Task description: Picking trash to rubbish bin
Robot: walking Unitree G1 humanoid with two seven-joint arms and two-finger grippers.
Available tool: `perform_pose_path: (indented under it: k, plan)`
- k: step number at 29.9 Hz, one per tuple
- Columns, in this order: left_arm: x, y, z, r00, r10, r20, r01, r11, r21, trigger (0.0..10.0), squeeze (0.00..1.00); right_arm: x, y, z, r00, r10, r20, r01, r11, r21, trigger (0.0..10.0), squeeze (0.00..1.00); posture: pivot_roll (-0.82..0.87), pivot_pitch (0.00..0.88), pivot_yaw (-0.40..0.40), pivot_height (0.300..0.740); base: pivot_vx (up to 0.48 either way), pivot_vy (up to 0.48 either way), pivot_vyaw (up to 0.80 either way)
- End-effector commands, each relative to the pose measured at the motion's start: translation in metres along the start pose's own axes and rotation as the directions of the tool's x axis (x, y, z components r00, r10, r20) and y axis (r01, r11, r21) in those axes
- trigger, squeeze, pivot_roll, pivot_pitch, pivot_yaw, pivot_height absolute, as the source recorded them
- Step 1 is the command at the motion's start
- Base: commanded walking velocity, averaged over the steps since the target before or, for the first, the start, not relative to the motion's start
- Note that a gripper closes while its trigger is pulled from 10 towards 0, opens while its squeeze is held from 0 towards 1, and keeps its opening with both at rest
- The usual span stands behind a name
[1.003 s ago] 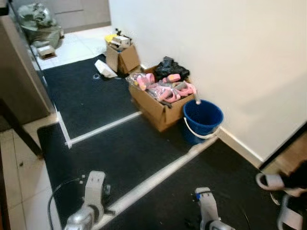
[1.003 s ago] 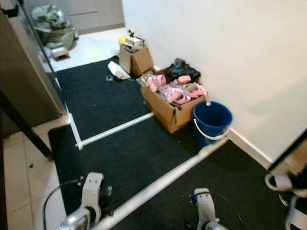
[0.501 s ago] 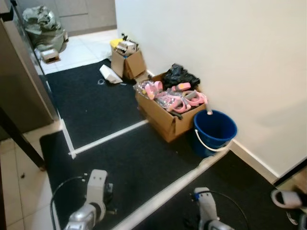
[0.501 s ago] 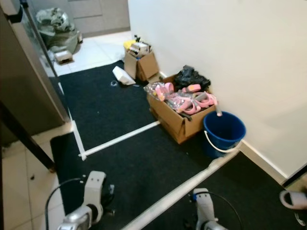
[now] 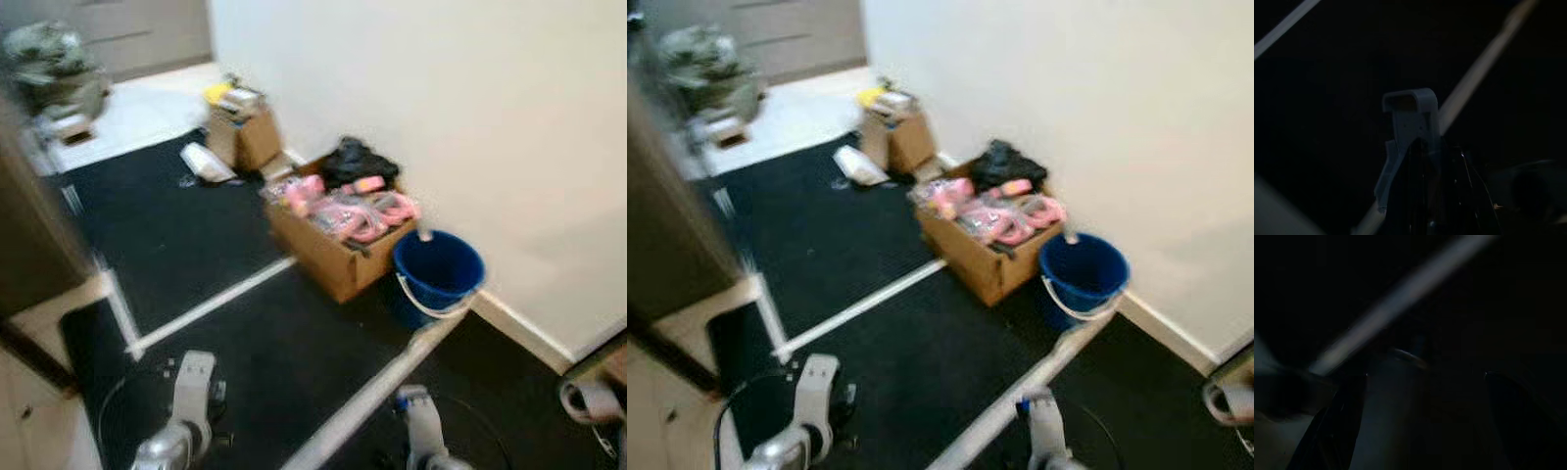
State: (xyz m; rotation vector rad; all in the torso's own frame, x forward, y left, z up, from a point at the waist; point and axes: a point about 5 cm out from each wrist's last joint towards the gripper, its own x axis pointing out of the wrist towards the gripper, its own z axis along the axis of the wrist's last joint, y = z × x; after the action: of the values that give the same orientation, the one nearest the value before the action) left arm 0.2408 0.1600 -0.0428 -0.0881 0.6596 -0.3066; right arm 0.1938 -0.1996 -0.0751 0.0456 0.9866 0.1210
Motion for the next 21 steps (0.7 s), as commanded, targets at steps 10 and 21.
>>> perform_pose_path:
  k: [10,21]
  plan:
    - [-0.004,0.004,-0.009,1.000,0.006,-0.030,-0.006,1.000,0.000,10.0,0.00,0.000,0.000,-0.007,1.000,-0.012,-0.020,0.013,1.000,0.016,10.0,0.00,-0.11,0.080,0.024,0.740,0.348,0.000,-0.17]
    - [-0.005,0.004,-0.012,0.999,0.006,-0.035,-0.006,1.000,0.000,10.0,0.00,-0.001,-0.001,-0.012,0.999,-0.022,-0.037,0.022,1.000,-0.004,10.0,0.00,-0.11,0.085,0.020,0.740,0.347,0.000,0.00]
